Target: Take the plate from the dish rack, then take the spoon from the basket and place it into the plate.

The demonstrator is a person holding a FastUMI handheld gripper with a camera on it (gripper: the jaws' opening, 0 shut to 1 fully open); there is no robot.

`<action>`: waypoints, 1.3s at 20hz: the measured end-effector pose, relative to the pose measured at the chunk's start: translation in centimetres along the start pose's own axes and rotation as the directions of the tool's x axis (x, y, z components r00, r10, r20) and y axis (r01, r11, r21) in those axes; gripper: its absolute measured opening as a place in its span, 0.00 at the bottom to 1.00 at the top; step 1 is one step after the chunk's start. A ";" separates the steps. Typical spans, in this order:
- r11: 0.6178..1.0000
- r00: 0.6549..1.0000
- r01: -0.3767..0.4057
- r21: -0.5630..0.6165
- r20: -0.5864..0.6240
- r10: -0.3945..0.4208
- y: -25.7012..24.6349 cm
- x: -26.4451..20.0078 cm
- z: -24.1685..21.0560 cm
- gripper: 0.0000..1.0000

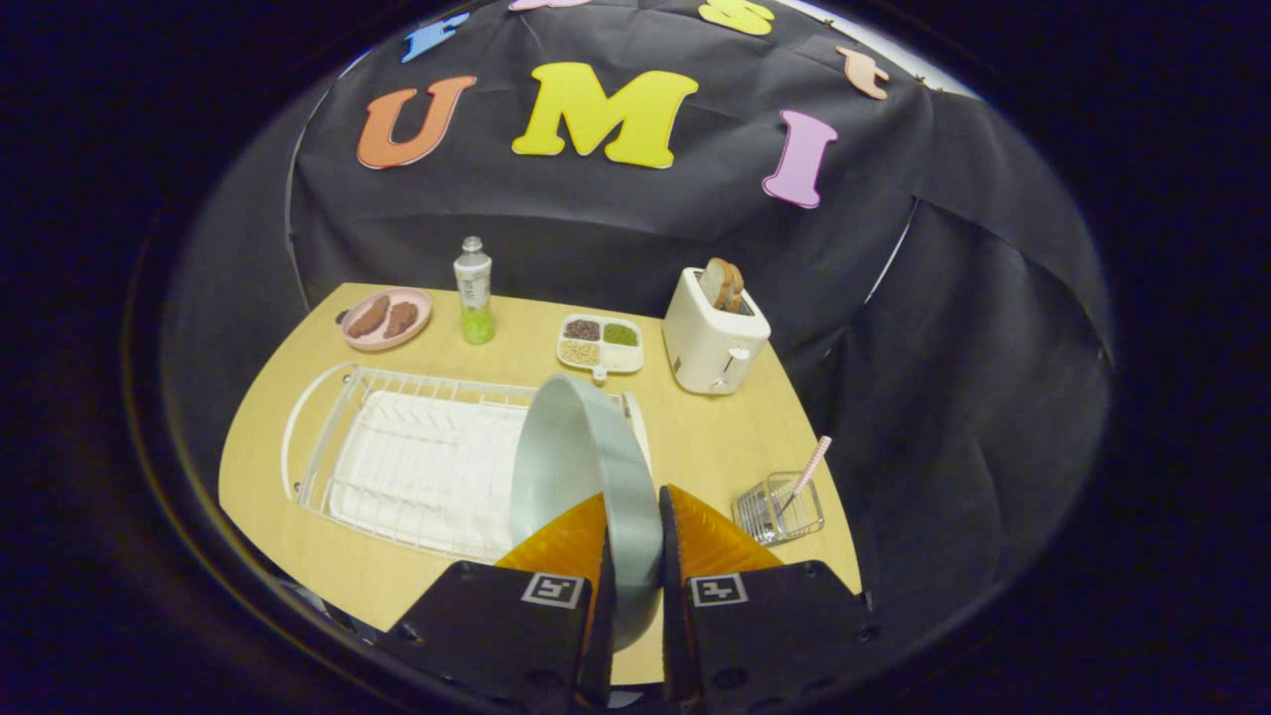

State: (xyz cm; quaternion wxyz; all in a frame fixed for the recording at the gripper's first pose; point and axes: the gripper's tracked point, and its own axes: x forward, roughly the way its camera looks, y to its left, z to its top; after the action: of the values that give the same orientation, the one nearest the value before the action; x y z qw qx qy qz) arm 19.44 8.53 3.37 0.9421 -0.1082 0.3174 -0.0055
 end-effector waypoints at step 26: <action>0.863 0.911 -0.394 0.317 0.013 0.412 4.6 10.1 -23.1 0.40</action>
State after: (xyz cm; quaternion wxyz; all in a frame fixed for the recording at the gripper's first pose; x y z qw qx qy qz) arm 13.35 7.62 -21.54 0.9182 0.1110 0.3541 0.1384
